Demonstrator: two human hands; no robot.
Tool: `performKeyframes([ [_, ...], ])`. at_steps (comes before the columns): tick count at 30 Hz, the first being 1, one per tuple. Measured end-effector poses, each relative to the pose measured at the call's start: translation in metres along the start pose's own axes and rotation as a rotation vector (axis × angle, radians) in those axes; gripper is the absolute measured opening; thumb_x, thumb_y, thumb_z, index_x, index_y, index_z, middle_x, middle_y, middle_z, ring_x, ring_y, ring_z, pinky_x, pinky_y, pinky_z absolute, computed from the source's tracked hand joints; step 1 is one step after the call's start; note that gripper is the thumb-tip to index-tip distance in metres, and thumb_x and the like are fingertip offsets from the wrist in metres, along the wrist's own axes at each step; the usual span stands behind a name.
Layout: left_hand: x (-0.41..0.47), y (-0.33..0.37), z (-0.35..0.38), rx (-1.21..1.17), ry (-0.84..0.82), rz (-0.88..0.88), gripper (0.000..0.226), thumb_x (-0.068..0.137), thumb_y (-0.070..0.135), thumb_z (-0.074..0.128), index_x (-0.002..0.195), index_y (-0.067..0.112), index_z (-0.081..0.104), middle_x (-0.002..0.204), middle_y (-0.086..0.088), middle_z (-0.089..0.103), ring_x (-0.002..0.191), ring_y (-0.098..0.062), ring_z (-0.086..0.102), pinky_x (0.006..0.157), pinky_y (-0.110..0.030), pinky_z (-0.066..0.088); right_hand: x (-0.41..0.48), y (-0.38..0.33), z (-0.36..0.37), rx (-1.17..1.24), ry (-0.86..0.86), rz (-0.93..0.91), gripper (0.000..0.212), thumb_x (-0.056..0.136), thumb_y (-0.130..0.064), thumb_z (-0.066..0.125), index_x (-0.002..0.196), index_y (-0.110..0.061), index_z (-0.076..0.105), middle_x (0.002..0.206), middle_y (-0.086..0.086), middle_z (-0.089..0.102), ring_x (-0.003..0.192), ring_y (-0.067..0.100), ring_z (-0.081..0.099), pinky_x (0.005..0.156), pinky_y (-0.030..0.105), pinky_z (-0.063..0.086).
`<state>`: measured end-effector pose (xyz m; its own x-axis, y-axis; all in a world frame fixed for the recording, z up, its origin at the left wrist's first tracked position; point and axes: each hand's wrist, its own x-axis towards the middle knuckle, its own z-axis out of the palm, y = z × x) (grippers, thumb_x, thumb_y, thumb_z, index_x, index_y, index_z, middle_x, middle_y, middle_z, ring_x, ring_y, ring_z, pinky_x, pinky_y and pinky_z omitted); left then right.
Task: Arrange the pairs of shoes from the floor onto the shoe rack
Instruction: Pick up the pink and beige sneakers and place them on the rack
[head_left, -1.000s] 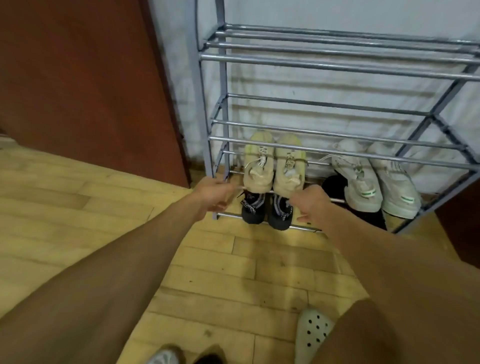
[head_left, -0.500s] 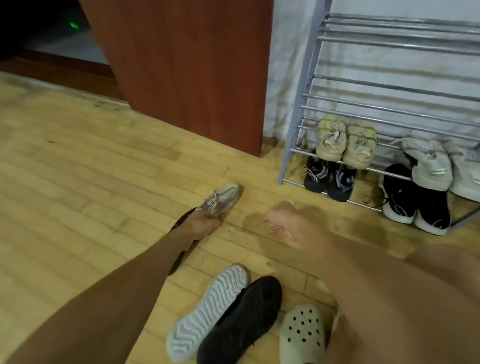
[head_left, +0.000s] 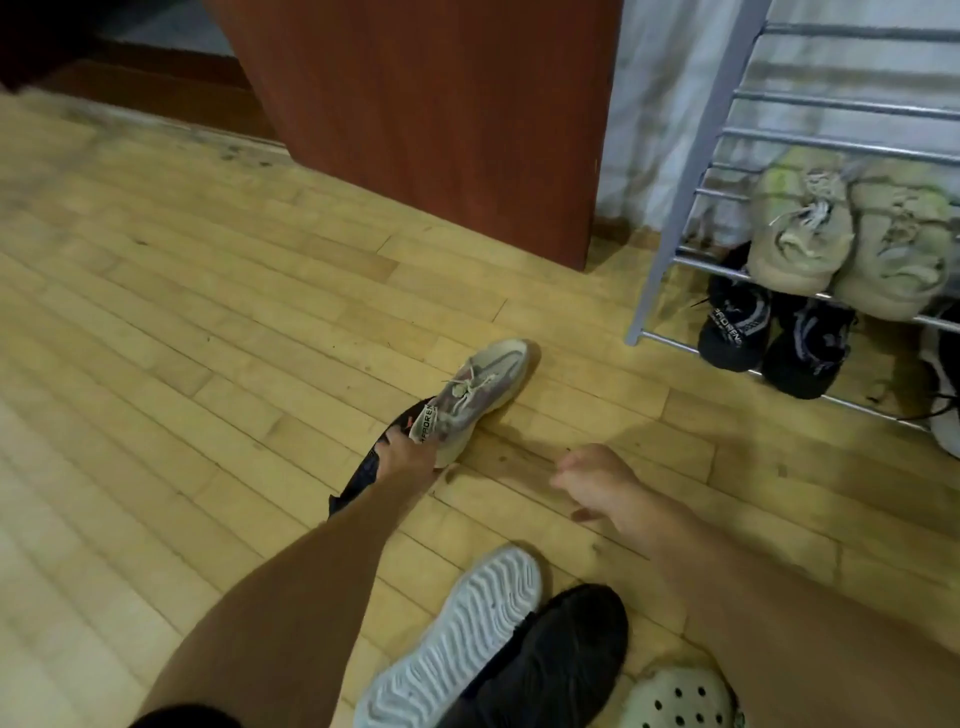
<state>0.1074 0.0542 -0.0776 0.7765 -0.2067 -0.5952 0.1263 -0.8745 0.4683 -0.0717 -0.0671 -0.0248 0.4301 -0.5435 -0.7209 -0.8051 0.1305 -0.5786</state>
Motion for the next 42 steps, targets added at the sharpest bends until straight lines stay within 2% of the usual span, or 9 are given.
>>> performKeyframes([
  [6,0.108,-0.005,0.034,-0.19,0.065,-0.259,0.083,0.069,0.05,0.068,0.134,0.006,0.043,0.132,-0.02,0.049,0.115,-0.039,0.052,0.09,-0.053,0.051,0.034,0.006,-0.019,0.023,-0.028,-0.063,0.034,0.09,-0.017,0.059,0.123,-0.011,0.059,0.109,0.005,0.063,0.097,0.022,0.063,0.079,0.033,0.058],
  [11,0.055,0.019,0.027,-0.175,0.199,-0.239,0.06,0.084,0.035,0.067,0.127,0.0,0.044,0.121,-0.02,0.057,0.108,-0.037,0.06,0.086,-0.044,0.055,0.045,0.02,-0.04,0.083,0.013,0.005,0.032,0.094,-0.006,0.052,0.124,-0.011,0.062,0.113,0.008,0.063,0.091,0.02,0.063,0.078,0.03,0.058],
  [18,-0.009,0.027,0.019,-0.33,-0.126,-0.213,0.044,0.082,0.018,0.073,0.118,0.0,0.053,0.091,-0.015,0.061,0.079,-0.025,0.061,0.052,-0.029,0.049,0.007,0.005,-0.035,0.088,0.008,0.005,0.019,0.092,-0.01,0.057,0.109,-0.01,0.066,0.11,0.013,0.065,0.102,0.027,0.064,0.081,0.034,0.058],
  [21,-0.056,0.027,0.01,-0.402,-0.285,-0.211,0.031,0.081,0.01,0.074,0.104,-0.001,0.056,0.08,-0.013,0.057,0.068,-0.021,0.055,0.052,-0.032,0.048,-0.022,-0.012,-0.034,0.0,0.029,-0.045,0.021,0.092,-0.017,0.056,0.111,-0.013,0.064,0.111,0.011,0.064,0.099,0.028,0.064,0.086,0.041,0.058],
  [26,-0.134,0.05,-0.004,-0.486,-0.431,-0.038,0.013,0.083,0.007,0.071,0.084,0.004,0.059,0.086,-0.01,0.06,0.073,-0.017,0.056,0.052,-0.031,0.051,-0.09,-0.021,-0.056,-0.075,0.114,-0.04,0.047,0.094,-0.035,0.054,0.133,-0.011,0.047,0.127,0.012,0.057,0.104,0.029,0.062,0.085,0.039,0.057],
  [29,-0.186,0.084,-0.013,-0.531,-0.478,0.121,0.011,0.084,0.005,0.069,0.079,0.005,0.06,0.083,-0.01,0.059,0.074,-0.017,0.056,0.056,-0.029,0.053,-0.135,-0.013,-0.082,0.157,0.089,-0.064,0.066,0.091,-0.047,0.057,0.143,-0.011,0.038,0.136,0.013,0.052,0.109,0.029,0.06,0.08,0.035,0.057],
  [35,-0.285,0.146,-0.026,-0.447,-0.59,0.45,0.005,0.081,0.001,0.068,0.084,0.005,0.067,0.078,-0.009,0.063,0.072,-0.019,0.059,0.067,-0.033,0.056,-0.207,-0.005,-0.153,0.464,0.282,-0.334,0.034,0.087,-0.013,0.068,0.12,-0.005,0.061,0.108,0.009,0.068,0.092,0.023,0.067,0.071,0.032,0.058],
  [38,-0.328,0.172,-0.023,-0.328,-0.585,0.567,0.024,0.078,0.004,0.07,0.101,-0.002,0.066,0.076,-0.01,0.064,0.07,-0.026,0.063,0.071,-0.037,0.058,-0.24,0.007,-0.192,0.57,0.309,-0.379,0.023,0.084,0.002,0.067,0.107,-0.001,0.065,0.089,0.006,0.071,0.078,0.018,0.068,0.06,0.025,0.06],
  [42,-0.374,0.203,-0.006,-0.132,-0.57,0.743,0.036,0.078,0.024,0.075,0.109,0.011,0.063,0.091,-0.004,0.07,0.078,-0.02,0.065,0.071,-0.034,0.056,-0.271,0.036,-0.242,0.499,0.383,-0.415,0.032,0.082,0.001,0.07,0.113,0.001,0.063,0.103,0.011,0.072,0.085,0.023,0.071,0.069,0.03,0.061],
])
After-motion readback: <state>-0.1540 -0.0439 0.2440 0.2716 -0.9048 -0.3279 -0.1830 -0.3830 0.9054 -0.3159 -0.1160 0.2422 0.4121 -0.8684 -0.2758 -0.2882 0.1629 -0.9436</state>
